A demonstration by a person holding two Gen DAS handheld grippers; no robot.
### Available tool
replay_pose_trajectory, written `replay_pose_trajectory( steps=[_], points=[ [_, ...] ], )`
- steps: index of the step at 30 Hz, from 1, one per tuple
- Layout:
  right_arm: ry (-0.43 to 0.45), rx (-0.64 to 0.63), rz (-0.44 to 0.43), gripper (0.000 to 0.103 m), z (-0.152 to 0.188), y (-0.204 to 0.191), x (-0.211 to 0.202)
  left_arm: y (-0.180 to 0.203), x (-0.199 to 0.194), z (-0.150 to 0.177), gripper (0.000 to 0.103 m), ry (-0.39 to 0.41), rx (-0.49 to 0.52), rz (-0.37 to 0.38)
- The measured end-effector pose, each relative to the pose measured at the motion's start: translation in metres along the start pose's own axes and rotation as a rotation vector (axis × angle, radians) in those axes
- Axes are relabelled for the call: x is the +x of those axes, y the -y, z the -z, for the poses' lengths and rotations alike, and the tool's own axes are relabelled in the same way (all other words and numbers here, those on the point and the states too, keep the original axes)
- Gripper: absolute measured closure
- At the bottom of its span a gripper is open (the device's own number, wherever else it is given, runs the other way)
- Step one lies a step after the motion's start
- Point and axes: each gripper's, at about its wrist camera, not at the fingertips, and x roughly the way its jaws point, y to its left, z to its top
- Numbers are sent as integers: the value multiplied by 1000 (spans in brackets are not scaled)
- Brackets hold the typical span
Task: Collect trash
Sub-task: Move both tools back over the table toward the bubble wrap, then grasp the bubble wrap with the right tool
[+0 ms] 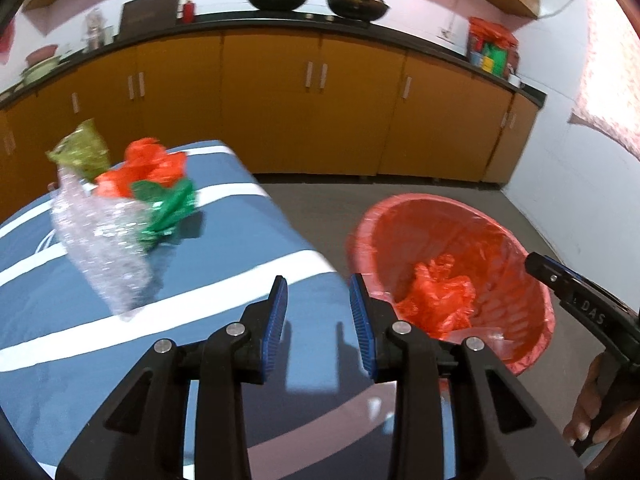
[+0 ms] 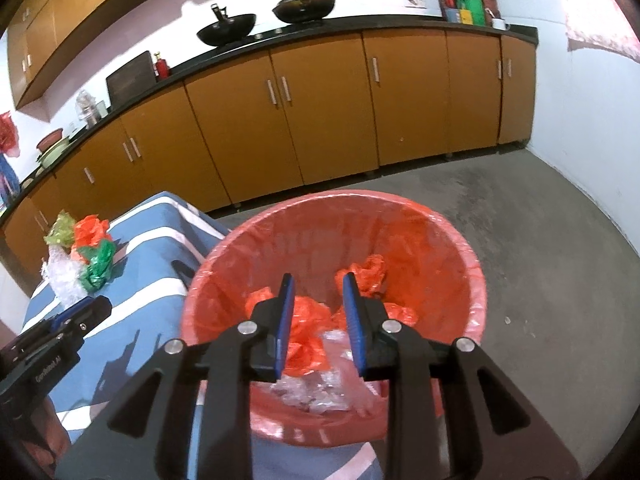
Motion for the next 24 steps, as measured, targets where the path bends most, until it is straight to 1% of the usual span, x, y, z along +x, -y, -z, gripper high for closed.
replay_pose_trajectory(
  steps=[5,8,13,19,24],
  points=[
    [-2,-37,-32,74,-1,-25,-1,-36,-20,4,70,29,-45,-39],
    [-7,-68,-58,72,0,-45,-2,-63,-35,7,70,55,-58,-91],
    [-19,-118,-107,70,2,-82,0,-106,-52,15,66,78,-91,-171],
    [-40,-191,-189,68,7,-140,5,-165,-71,25,62,89,-142,-284],
    [-62,-254,-275,64,14,-197,13,-209,-85,33,62,96,-182,-374]
  ],
)
